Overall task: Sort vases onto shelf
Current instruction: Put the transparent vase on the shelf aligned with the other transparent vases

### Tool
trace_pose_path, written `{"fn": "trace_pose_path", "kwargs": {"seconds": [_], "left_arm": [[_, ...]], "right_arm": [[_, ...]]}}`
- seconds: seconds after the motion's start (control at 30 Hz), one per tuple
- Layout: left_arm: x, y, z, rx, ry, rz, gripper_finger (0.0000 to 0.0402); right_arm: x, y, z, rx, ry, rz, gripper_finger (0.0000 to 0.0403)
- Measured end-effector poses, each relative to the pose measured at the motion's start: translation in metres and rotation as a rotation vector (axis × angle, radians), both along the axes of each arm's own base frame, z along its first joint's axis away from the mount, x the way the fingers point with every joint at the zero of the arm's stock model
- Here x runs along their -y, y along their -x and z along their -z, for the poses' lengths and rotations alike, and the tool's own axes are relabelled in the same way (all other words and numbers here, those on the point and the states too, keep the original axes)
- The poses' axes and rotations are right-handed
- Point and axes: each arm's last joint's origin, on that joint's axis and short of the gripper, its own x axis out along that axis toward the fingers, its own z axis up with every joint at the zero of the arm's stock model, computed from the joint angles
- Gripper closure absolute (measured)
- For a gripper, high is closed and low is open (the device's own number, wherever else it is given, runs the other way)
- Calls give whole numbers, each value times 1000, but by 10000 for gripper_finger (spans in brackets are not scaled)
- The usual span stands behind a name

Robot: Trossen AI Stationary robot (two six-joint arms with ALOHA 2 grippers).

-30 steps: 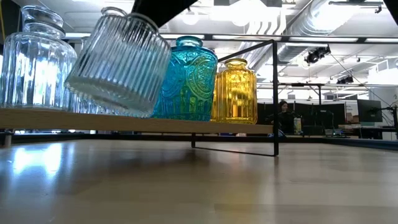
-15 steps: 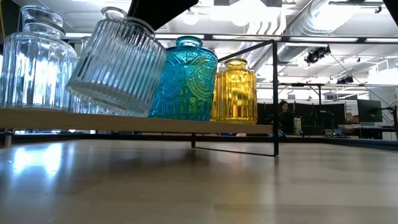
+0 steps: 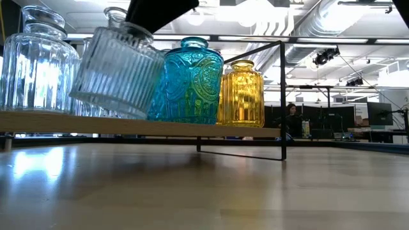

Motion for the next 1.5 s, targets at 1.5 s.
{"fn": "trace_pose_path", "kwargs": {"seconds": [1.5], "left_arm": [[0, 0, 0, 1, 1, 1, 402]], "right_arm": [[2, 2, -22, -2, -147, 95, 402]]}}
